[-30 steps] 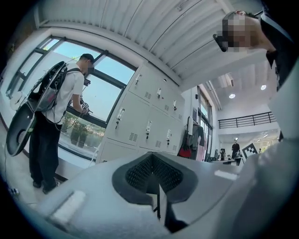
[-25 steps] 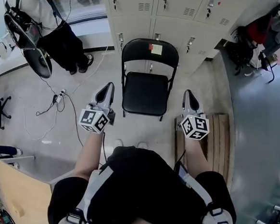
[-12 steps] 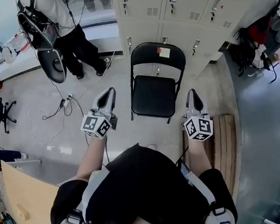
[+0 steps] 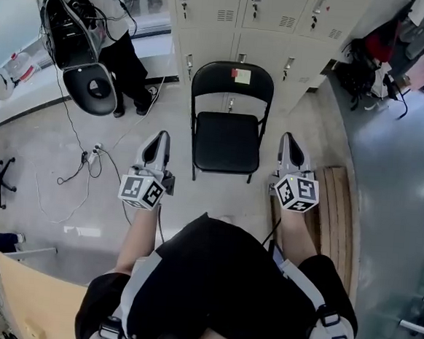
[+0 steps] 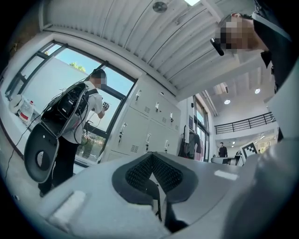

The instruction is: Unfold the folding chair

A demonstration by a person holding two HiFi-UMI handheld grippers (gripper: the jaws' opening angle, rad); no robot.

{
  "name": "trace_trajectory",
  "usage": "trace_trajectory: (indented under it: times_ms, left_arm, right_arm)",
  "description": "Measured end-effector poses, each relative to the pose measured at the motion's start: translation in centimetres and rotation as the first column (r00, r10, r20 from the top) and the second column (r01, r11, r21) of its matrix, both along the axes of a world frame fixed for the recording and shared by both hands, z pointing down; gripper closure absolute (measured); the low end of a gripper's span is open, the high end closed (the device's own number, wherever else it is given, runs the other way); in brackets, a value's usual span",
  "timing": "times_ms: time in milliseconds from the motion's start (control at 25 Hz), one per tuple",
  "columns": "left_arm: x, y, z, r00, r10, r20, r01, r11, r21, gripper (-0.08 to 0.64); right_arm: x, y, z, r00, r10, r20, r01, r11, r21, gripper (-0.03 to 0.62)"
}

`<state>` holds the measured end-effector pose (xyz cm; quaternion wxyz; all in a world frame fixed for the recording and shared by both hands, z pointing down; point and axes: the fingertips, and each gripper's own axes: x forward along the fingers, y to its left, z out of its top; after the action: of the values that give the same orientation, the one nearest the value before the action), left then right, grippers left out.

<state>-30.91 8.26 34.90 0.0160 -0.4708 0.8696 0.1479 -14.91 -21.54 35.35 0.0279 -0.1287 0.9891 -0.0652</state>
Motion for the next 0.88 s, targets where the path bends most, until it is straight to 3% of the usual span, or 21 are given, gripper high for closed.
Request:
trace_trajectory:
  times_ms: [880]
  left_arm:
    - [-0.6,1.8,-2.2,0.998,0.007,0.067,-0.006,1.0,-0.014,0.557]
  right_arm:
    - [-3.1,3.6,-1.8,0.998,-0.056,0.04,0.056,0.998,0.007,0.589]
